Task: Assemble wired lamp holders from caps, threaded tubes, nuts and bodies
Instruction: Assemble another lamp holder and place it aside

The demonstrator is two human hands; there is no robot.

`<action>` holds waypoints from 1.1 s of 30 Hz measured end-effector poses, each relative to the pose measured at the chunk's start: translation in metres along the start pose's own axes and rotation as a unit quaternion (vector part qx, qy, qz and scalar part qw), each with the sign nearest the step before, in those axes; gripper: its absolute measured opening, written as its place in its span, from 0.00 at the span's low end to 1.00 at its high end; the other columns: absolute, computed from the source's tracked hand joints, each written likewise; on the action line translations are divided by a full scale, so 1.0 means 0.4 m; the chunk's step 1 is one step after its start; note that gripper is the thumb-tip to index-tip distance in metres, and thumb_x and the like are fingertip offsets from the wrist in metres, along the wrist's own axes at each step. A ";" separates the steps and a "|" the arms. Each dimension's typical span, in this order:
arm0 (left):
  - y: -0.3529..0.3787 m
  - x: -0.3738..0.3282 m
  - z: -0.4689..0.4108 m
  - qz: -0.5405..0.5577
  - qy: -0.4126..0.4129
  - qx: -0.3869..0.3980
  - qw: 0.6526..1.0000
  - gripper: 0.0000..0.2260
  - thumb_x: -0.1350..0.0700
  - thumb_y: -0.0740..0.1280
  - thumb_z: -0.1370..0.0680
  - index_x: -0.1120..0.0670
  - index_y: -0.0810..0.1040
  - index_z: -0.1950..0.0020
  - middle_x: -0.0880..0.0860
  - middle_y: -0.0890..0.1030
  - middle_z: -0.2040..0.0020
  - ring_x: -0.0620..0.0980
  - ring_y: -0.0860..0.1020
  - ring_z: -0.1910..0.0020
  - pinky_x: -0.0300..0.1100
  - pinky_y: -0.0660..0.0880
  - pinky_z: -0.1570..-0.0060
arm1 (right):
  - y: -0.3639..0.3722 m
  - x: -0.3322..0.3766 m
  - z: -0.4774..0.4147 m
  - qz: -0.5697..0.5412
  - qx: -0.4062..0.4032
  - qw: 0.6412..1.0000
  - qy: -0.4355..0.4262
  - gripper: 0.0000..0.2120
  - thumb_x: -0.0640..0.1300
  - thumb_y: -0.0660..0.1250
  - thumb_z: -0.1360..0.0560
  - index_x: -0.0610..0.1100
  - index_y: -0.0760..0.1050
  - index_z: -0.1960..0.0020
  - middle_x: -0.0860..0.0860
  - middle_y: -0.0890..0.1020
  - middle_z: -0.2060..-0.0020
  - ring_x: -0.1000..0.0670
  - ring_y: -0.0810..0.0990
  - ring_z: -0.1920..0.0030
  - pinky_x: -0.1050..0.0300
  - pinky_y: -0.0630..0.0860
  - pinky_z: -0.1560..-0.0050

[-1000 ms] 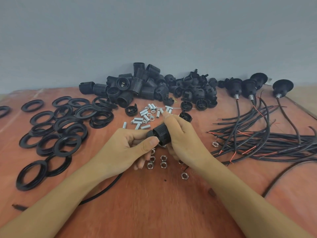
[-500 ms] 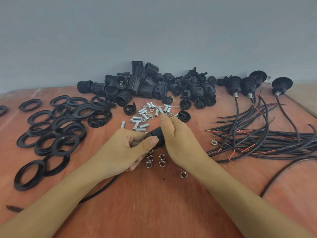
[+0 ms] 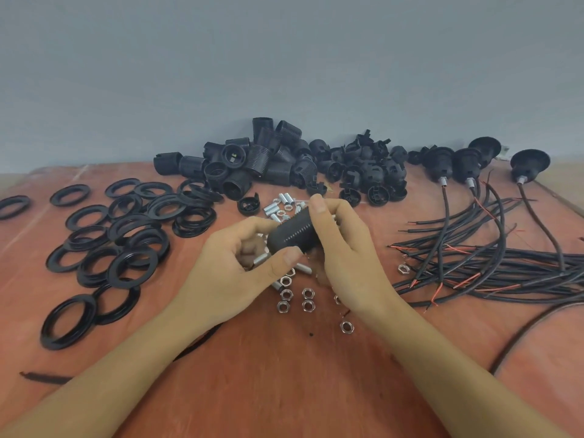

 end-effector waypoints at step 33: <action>-0.025 0.041 -0.012 0.153 -0.113 -0.069 0.979 0.16 0.44 0.62 0.24 0.55 0.81 0.52 0.53 0.79 0.66 0.47 0.72 0.75 0.37 0.67 0.78 | -0.055 -0.054 -0.038 0.533 0.010 0.842 -0.080 0.15 0.51 0.65 0.22 0.51 0.78 0.37 0.52 0.78 0.45 0.48 0.73 0.42 0.52 0.69 0.42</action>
Point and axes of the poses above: each hand's wrist, its own z-axis away from the middle knuckle, its own y-axis out of the palm, x = y × z, the point moved 4 cm from there along -z, towards the middle knuckle
